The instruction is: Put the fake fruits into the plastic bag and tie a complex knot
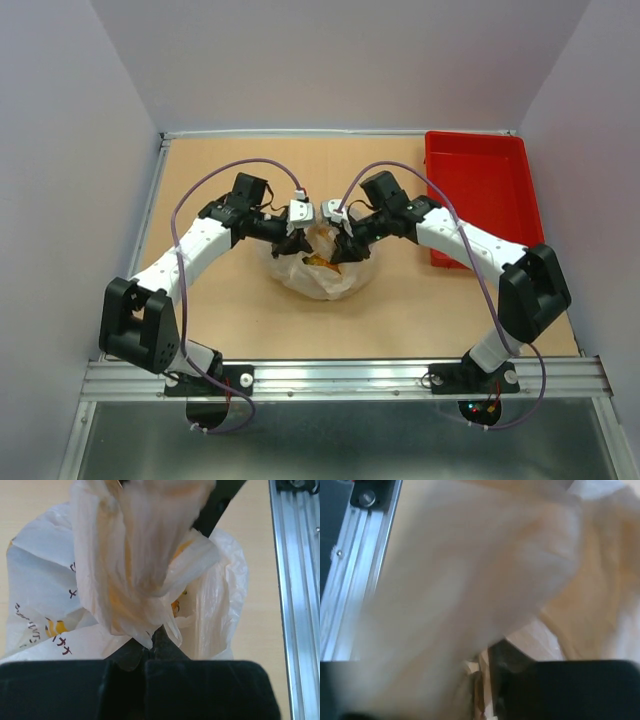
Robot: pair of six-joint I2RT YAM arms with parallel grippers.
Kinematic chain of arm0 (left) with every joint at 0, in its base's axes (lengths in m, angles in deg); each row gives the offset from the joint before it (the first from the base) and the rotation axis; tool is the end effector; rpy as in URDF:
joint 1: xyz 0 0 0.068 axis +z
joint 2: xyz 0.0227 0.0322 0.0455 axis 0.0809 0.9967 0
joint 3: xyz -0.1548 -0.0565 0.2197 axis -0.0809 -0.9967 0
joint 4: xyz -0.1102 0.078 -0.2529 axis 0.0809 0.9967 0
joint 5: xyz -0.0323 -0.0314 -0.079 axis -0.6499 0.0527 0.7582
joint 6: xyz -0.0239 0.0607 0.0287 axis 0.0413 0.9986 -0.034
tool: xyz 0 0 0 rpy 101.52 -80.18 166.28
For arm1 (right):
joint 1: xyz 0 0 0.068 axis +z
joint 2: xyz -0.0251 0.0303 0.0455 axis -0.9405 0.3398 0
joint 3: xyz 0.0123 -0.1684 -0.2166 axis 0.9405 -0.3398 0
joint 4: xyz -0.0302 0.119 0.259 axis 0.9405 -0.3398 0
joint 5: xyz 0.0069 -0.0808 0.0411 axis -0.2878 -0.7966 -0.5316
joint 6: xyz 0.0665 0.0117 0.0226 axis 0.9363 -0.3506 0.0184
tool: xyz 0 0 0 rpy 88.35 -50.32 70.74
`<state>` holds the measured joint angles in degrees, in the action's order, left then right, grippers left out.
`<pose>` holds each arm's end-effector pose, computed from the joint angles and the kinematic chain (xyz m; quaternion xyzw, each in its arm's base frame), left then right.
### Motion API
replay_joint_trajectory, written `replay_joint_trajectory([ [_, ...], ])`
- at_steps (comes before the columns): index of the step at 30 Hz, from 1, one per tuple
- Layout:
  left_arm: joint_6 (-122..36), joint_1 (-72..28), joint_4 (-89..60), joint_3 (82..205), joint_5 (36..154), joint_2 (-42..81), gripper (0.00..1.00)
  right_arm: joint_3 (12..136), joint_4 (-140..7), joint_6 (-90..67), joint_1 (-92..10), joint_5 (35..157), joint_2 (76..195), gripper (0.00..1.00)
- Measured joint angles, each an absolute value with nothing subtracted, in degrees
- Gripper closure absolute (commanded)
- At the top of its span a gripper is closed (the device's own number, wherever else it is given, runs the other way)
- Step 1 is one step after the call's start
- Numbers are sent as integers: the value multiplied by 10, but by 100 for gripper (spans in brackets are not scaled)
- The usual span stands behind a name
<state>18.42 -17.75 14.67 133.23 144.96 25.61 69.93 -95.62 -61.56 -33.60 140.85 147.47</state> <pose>0.2850 -0.1712 0.2662 0.6223 0.5520 -0.3612 0.4214 0.2758 0.2619 0.2502 -0.6560 0.5554 0.3955 0.3237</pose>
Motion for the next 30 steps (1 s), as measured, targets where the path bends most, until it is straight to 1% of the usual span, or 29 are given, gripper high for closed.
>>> replay_joint_trajectory([
  [2, 191, -178, 141, 1313, 1437, 245, 100, 700, -957, -590, -341, 1410, 1475, 43],
  [3, 190, -177, 136, 1302, 1432, 238, 100, 699, -957, -578, -343, 1411, 1474, 22],
  [4, 183, -176, 128, 1294, 1428, 231, 100, 699, -957, -560, -347, 1410, 1472, 19],
  [9, 120, -165, 71, 1268, 1420, 195, 100, 691, -949, -498, -369, 1399, 1427, 17],
  [14, 48, -154, 22, 1264, 1420, 194, 100, 666, -939, -440, -393, 1394, 1340, 15],
  [17, 20, -150, 6, 1263, 1420, 194, 100, 638, -935, -423, -400, 1386, 1287, 26],
  [18, 12, -150, 1, 1263, 1420, 194, 100, 629, -934, -419, -402, 1384, 1272, 32],
  [20, -3, -150, -6, 1263, 1421, 194, 100, 613, -935, -415, -405, 1382, 1251, 34],
  [22, -13, -149, -12, 1263, 1421, 194, 100, 596, -934, -408, -410, 1376, 1235, 21],
  [23, -19, -148, -15, 1263, 1422, 194, 100, 591, -935, -406, -412, 1372, 1234, 8],
  [24, -20, -148, -16, 1263, 1423, 194, 100, 586, -934, -403, -415, 1369, 1234, 0],
  [30, -30, -148, -21, 1263, 1425, 194, 100, 581, -938, -382, -464, 1345, 1239, 0],
])
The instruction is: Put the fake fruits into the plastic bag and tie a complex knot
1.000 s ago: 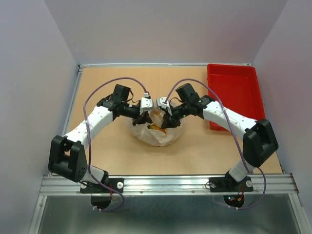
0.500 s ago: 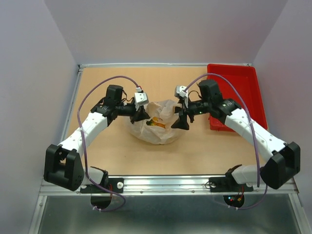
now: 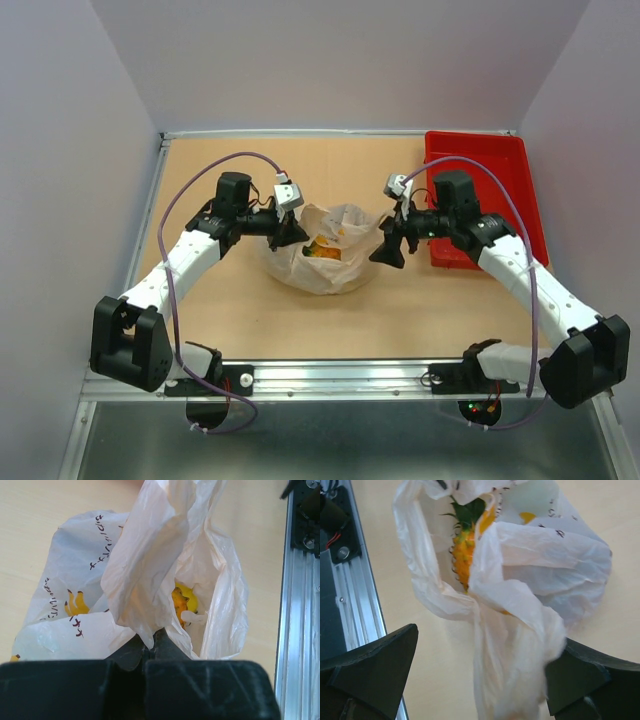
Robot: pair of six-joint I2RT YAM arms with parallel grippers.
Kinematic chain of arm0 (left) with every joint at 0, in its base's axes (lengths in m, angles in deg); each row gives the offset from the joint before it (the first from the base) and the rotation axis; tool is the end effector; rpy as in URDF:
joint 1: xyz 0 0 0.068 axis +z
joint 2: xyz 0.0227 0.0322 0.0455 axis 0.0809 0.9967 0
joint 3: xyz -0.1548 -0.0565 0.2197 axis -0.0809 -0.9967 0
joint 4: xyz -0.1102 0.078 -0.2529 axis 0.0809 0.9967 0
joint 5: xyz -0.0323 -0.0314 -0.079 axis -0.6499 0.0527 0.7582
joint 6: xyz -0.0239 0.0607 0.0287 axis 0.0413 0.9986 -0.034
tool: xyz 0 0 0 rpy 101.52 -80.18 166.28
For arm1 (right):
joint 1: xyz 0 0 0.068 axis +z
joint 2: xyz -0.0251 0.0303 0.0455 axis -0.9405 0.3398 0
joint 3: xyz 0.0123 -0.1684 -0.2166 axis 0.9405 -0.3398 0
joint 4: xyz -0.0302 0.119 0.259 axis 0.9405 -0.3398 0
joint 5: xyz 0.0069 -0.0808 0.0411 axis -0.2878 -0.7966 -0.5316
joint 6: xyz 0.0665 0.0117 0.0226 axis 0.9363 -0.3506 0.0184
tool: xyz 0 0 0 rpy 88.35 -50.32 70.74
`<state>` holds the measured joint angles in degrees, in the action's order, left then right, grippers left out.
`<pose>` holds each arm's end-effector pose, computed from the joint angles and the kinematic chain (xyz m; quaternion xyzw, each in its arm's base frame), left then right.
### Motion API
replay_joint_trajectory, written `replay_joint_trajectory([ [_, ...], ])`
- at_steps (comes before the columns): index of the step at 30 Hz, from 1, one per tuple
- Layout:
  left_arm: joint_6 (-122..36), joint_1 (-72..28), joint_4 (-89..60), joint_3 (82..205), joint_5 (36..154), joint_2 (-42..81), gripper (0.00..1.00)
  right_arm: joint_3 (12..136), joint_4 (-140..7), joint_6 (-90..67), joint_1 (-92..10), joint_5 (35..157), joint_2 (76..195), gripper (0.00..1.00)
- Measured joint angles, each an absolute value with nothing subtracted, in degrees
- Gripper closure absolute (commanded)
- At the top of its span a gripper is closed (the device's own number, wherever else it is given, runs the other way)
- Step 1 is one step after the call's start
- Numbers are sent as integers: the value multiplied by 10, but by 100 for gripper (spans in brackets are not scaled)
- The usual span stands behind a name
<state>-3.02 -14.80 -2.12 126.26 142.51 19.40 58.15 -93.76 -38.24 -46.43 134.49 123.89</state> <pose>0.2857 -0.1521 0.2786 0.5210 0.6095 -0.3699 0.4693 0.2535 0.1572 0.3063 -0.4674 0.7024 0.3613 0.3970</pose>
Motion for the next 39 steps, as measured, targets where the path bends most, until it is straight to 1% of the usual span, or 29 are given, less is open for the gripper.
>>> replay_joint_trajectory([
  [5, -31, -148, -21, 1263, 1425, 194, 100, 581, -937, -361, -526, 1348, 1236, 0],
  [8, -33, -148, -22, 1263, 1425, 194, 100, 563, -929, -347, -558, 1353, 1214, 0],
  [12, -36, -148, -23, 1263, 1426, 194, 100, 529, -926, -338, -561, 1359, 1176, 6],
  [15, -39, -148, -26, 1263, 1426, 194, 100, 508, -926, -332, -564, 1362, 1151, 24],
  [16, -40, -148, -26, 1263, 1426, 194, 100, 501, -927, -330, -565, 1364, 1142, 36],
  [18, -41, -148, -26, 1263, 1426, 194, 100, 490, -927, -327, -566, 1367, 1129, 47],
  [21, -41, -148, -26, 1263, 1426, 194, 100, 481, -924, -317, -566, 1371, 1126, 49],
  [23, -41, -148, -25, 1263, 1427, 194, 100, 481, -912, -309, -566, 1367, 1146, 49],
  [26, -37, -148, -25, 1263, 1431, 194, 100, 480, -848, -279, -566, 1362, 1192, 50],
  [28, -32, -148, -23, 1263, 1435, 194, 100, 476, -798, -256, -566, 1363, 1226, 53],
  [31, -17, -152, -16, 1263, 1438, 194, 100, 474, -734, -224, -566, 1369, 1265, 55],
  [32, -10, -154, -13, 1263, 1438, 194, 100, 474, -707, -212, -565, 1373, 1275, 57],
  [33, -5, -158, -11, 1263, 1438, 194, 100, 474, -684, -202, -562, 1374, 1283, 62],
  [36, 6, -169, -10, 1263, 1437, 194, 100, 475, -620, -178, -545, 1379, 1309, 73],
  [37, 9, -172, -10, 1263, 1437, 194, 100, 475, -591, -168, -529, 1381, 1325, 79],
  [39, 13, -178, -13, 1263, 1434, 198, 100, 475, -559, -159, -509, 1384, 1345, 85],
])
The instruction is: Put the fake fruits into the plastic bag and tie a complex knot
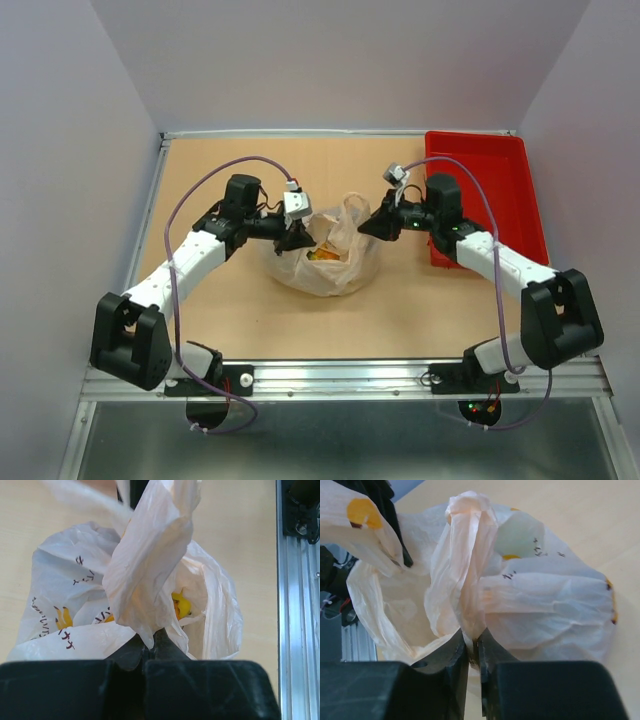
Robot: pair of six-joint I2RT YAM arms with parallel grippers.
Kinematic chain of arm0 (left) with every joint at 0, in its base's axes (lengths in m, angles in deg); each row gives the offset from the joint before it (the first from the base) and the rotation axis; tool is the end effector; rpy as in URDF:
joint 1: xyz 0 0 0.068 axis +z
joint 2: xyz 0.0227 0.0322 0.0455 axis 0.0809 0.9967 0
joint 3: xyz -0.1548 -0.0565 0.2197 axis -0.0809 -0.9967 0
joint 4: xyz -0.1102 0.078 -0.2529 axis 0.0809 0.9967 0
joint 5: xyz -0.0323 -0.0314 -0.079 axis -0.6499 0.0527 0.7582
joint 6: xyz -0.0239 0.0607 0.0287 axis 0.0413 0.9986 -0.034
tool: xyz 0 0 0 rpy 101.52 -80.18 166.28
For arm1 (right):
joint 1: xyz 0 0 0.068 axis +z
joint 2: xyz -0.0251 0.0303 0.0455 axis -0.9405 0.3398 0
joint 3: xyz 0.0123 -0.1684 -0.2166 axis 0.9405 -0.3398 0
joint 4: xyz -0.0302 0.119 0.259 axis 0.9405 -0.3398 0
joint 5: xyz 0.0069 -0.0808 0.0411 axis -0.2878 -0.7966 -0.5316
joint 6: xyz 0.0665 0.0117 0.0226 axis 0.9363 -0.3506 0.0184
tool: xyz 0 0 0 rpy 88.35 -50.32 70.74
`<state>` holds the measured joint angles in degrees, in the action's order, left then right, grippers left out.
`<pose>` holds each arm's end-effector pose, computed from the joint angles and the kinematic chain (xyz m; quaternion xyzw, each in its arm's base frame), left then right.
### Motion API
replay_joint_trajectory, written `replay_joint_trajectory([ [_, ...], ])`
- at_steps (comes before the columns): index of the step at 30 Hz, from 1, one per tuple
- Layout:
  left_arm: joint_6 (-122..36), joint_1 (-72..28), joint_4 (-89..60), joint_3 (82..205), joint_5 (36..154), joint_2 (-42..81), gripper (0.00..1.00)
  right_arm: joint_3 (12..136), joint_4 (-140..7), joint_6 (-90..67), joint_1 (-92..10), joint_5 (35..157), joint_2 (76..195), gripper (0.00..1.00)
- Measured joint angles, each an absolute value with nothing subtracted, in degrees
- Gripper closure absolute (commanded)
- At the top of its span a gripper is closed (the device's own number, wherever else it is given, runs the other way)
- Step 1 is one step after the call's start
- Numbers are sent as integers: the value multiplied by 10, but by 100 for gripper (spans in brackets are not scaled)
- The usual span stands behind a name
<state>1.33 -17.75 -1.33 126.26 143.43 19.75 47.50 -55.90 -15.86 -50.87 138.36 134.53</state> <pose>0.2769 -0.1669 0.2759 0.5587 0.5763 -0.3734 0.4650 0.3084 0.1551 0.2475 -0.3455 0.7041 0.4359 0.4415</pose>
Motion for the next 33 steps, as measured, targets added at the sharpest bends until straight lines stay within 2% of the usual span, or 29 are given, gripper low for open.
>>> replay_joint_trajectory([
  [9, 61, -215, -24, 1274, 1429, 242, 100, 534, -455, -116, -423, 1391, 1442, 92],
  [14, 87, -232, -19, 1278, 1430, 243, 100, 559, -430, -104, -419, 1406, 1477, 89],
  [15, 86, -235, -22, 1278, 1430, 243, 100, 560, -429, -102, -419, 1409, 1479, 85],
  [16, 79, -237, -26, 1278, 1431, 244, 100, 560, -428, -99, -420, 1415, 1480, 74],
  [18, 55, -238, -40, 1278, 1432, 248, 100, 560, -427, -94, -419, 1431, 1479, 61],
  [19, 40, -238, -49, 1278, 1432, 252, 100, 560, -431, -93, -419, 1436, 1478, 48],
  [22, -5, -232, -76, 1278, 1442, 258, 100, 560, -460, -118, -420, 1450, 1460, 24],
  [24, -23, -229, -87, 1277, 1445, 258, 100, 556, -474, -131, -426, 1454, 1444, 18],
  [25, -31, -226, -95, 1277, 1447, 259, 100, 549, -482, -138, -430, 1457, 1429, 7],
  [28, -51, -215, -111, 1277, 1451, 259, 100, 534, -502, -150, -434, 1463, 1399, 0],
  [33, -70, -203, -126, 1277, 1456, 262, 100, 528, -535, -178, -453, 1466, 1381, 0],
])
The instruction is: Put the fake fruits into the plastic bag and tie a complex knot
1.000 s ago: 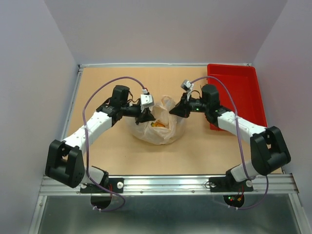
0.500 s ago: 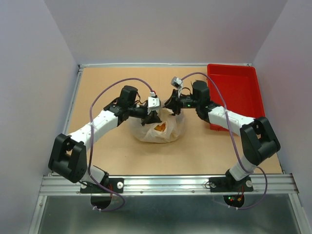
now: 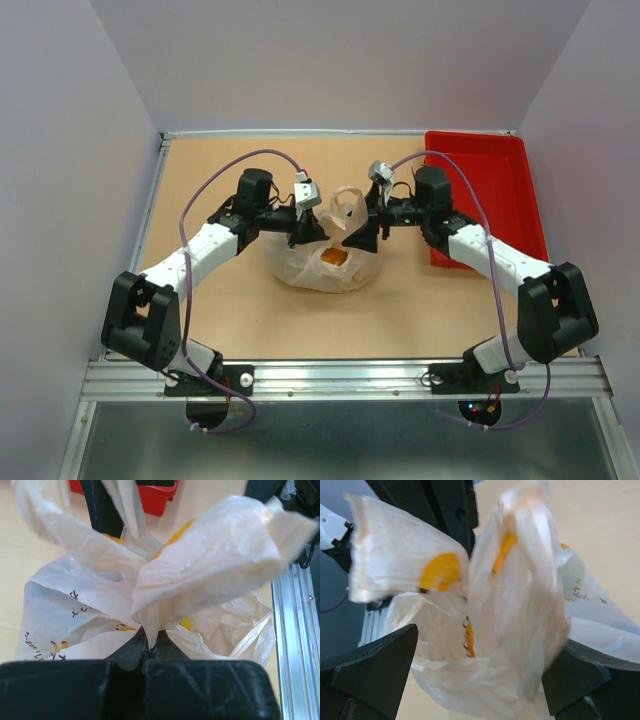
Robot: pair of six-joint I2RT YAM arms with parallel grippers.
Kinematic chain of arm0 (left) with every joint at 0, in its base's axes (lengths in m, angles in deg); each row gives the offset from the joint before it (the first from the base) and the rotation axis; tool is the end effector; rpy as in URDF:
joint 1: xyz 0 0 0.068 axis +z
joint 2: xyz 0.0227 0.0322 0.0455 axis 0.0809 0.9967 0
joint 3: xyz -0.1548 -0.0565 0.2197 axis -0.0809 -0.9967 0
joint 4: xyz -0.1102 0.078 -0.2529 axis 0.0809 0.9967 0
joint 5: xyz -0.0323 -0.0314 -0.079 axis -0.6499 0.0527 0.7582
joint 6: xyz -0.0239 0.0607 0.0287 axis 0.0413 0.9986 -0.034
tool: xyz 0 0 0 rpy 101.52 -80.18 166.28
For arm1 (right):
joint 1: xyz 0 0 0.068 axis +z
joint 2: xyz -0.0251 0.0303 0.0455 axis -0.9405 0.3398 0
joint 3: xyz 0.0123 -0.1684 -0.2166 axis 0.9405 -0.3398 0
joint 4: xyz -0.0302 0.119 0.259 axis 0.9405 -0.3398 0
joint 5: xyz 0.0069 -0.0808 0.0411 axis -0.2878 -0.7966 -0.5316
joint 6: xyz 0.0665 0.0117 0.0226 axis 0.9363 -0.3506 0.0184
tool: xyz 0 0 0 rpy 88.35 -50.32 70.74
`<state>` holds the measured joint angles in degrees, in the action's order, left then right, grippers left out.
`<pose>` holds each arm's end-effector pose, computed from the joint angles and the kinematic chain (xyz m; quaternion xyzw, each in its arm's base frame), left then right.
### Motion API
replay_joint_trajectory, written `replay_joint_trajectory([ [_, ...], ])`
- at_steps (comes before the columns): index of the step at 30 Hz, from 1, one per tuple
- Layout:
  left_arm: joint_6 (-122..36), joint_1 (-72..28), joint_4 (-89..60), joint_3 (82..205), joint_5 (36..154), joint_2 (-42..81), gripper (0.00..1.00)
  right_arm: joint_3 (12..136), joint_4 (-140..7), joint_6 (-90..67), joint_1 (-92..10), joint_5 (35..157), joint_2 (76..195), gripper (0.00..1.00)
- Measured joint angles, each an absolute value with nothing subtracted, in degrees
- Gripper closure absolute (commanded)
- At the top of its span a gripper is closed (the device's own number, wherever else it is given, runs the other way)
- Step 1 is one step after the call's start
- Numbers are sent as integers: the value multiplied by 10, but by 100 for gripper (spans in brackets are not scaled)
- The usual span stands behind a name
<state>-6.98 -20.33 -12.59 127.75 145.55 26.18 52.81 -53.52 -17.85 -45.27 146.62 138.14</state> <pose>0.2947 -0.1924 0.2693 0.5440 0.5612 -0.4165 0.4644 0.3034 0.1953 0.2673 -0.4311 0.6251 0.4929 0.4248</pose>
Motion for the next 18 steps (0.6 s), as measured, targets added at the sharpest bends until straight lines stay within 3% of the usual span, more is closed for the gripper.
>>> replay_joint_trajectory([
  [9, -80, -203, -129, 1277, 1462, 264, 100, 504, -595, -184, -526, 1442, 1343, 3],
  [12, -80, -203, -128, 1277, 1461, 264, 100, 498, -615, -183, -549, 1436, 1310, 34],
  [13, -80, -203, -128, 1277, 1461, 264, 100, 491, -619, -178, -556, 1437, 1293, 49],
  [15, -80, -203, -129, 1277, 1462, 264, 100, 484, -627, -169, -561, 1444, 1271, 61],
  [18, -80, -203, -128, 1277, 1464, 264, 100, 484, -625, -165, -556, 1452, 1274, 66],
])
